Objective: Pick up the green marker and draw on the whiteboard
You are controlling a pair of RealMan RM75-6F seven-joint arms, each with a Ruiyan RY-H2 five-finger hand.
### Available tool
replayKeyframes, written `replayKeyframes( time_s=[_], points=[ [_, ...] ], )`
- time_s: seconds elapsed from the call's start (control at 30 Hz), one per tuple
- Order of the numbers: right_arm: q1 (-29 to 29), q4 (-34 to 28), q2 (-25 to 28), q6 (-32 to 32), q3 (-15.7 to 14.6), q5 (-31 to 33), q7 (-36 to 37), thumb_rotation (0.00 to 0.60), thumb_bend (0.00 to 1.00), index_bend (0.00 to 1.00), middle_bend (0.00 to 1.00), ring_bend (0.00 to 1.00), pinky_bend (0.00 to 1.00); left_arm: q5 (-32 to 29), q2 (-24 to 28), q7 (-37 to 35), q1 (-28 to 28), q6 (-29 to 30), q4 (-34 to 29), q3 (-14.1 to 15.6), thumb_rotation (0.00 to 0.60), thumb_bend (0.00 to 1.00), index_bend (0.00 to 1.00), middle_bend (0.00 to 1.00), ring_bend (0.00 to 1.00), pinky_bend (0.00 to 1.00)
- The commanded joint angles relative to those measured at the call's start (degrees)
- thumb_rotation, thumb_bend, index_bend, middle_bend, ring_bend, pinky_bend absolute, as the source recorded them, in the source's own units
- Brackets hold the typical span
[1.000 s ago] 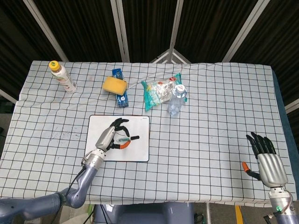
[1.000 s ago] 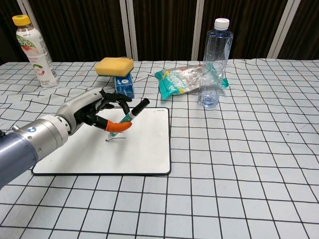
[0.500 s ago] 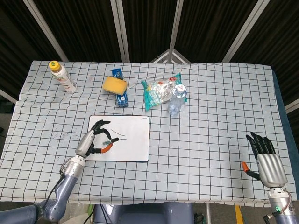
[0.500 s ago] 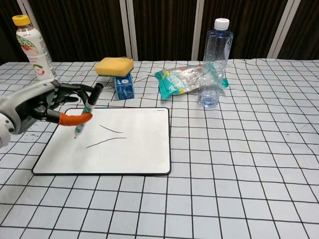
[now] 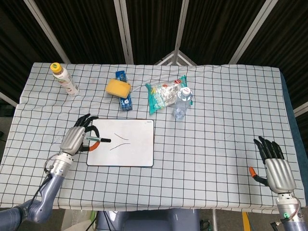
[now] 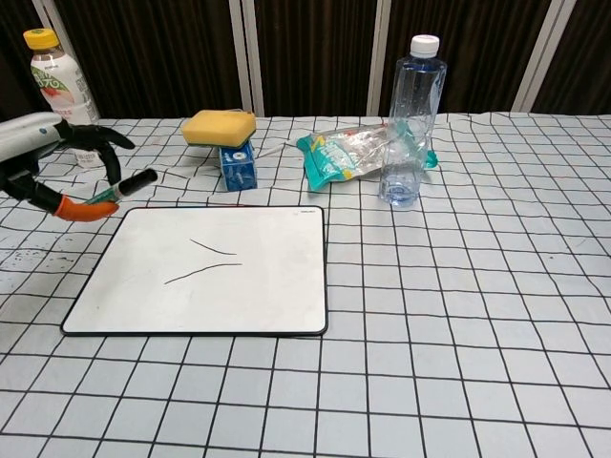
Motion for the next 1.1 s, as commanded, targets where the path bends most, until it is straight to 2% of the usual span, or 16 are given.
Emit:
replayKeyframes(
  time_s=[0.03,0.2,0.4,0.6,0.73,0.8,0.97,1.1],
  points=[
    [0.0,-0.05,-0.01,-0.03,-0.02,-0.01,-0.02,0.6,0.35,0.0,0.0,0.0,0.0,-5.71,1.53,13.03,-0.99,-2.94,3.9,1.87,0.6,0.44,0.63,0.09,0.0,0.0],
    [0.02,-0.13,-0.03,-0.11,-0.01,0.09,-0.15,0.6,0.35,0.0,0.0,0.0,0.0,-9.34,0.0,21.26,-1.72,-3.27,7.19,2.35,0.6,0.43,0.61,0.08,0.0,0.0],
    [0.06,-0.15,0.01,-0.25,0.03,0.21,-0.14,0.6,0.35,0.0,0.0,0.0,0.0,-12.0,-2.17,25.05,-2.12,-3.38,9.88,2.23,0.6,0.38,0.56,0.03,0.0,0.0],
    [0.03,-0.16,0.09,-0.22,0.0,0.15,-0.12,0.6,0.35,0.0,0.0,0.0,0.0,-13.77,-3.43,26.16,-1.83,-2.81,10.66,1.88,0.6,0.23,0.34,0.0,0.0,0.0],
    [0.03,-0.19,0.11,-0.27,-0.06,0.11,-0.17,0.6,0.35,0.0,0.0,0.0,0.0,-13.98,-3.3,25.21,-1.26,-1.37,9.84,1.14,0.6,0.16,0.13,0.0,0.0,0.0],
    [0.04,-0.21,0.11,-0.28,-0.07,0.06,-0.22,0.6,0.35,0.0,0.0,0.0,0.0,-14.05,-2.81,24.23,-0.76,-0.57,8.82,0.7,0.6,0.15,0.06,0.0,0.0,0.0],
    [0.08,-0.07,0.14,-0.33,-0.13,-0.06,-0.43,0.6,0.35,0.0,0.0,0.0,0.0,-13.18,0.26,20.48,1.84,2.64,2.85,0.25,0.6,0.14,0.01,0.0,0.0,0.0],
    [0.19,0.4,0.25,-0.25,-0.27,-0.66,-0.95,0.6,0.35,0.0,0.0,0.0,0.0,-7.59,5.15,18.23,5.8,8.76,-4.15,2.63,0.6,0.14,0.0,0.0,0.0,0.0]
  ],
)
